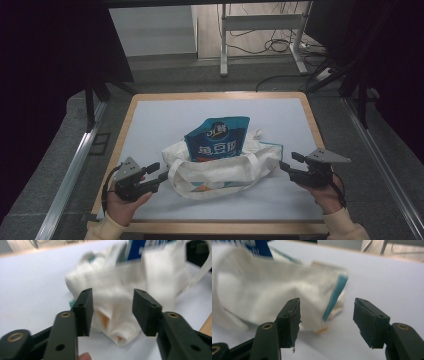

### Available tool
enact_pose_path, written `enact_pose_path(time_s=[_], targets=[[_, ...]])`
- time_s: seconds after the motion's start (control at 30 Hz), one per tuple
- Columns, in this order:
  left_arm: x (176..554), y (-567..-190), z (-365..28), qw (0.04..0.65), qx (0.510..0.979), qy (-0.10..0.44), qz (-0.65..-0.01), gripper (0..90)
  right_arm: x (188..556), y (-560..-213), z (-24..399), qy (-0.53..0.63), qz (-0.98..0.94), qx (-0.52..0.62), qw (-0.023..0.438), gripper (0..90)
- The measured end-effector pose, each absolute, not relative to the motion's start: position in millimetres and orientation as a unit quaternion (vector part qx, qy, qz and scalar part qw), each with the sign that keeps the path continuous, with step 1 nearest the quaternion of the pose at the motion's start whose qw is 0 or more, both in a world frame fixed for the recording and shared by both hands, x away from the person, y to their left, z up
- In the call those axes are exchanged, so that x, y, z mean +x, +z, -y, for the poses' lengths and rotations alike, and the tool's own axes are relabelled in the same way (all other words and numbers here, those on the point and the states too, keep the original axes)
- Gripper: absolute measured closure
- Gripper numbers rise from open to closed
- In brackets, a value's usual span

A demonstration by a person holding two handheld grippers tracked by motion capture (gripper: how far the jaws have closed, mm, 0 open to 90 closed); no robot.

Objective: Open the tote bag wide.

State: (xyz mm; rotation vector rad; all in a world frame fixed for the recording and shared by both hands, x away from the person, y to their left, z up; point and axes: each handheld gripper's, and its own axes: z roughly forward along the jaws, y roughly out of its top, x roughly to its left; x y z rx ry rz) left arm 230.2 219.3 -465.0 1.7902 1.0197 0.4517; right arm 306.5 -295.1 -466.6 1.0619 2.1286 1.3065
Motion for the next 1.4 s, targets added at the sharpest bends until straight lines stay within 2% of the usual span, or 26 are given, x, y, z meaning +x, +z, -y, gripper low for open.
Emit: enact_pose_path(time_s=[0.17, 0.3, 0.37, 0.47, 0.57, 0.87, 1.17, 1.4], targets=[[231.5, -444.0, -224.3, 0.508, 0.723, 0.205, -0.422, 61.4, 309.8, -445.2, 292.0, 0.483, -0.762, 0.369, 0.223, 42.2], [241.1, -430.3, -217.4, 0.512, 0.725, 0.206, -0.412, 80.3, 316.8, -434.2, 278.2, 0.483, -0.772, 0.349, 0.222, 61.1], [246.8, -425.9, -211.4, 0.51, 0.731, 0.202, -0.406, 86.4, 322.8, -429.9, 269.4, 0.482, -0.78, 0.337, 0.213, 70.9], [257.0, -422.5, -201.2, 0.505, 0.741, 0.195, -0.397, 89.8, 330.9, -426.5, 258.9, 0.477, -0.789, 0.328, 0.205, 81.8], [269.1, -421.8, -191.7, 0.5, 0.748, 0.188, -0.395, 89.9, 338.7, -424.7, 247.5, 0.469, -0.799, 0.32, 0.198, 87.7], [296.3, -432.3, -178.2, 0.485, 0.757, 0.161, -0.406, 89.9, 351.7, -428.6, 219.8, 0.462, -0.814, 0.307, 0.173, 88.9], [293.2, -458.5, -177.9, 0.462, 0.774, 0.137, -0.412, 90.0, 351.8, -445.4, 209.0, 0.439, -0.83, 0.304, 0.16, 88.9], [283.8, -457.5, -177.5, 0.467, 0.775, 0.13, -0.404, 90.0, 348.1, -456.0, 208.3, 0.427, -0.837, 0.303, 0.155, 89.0]])
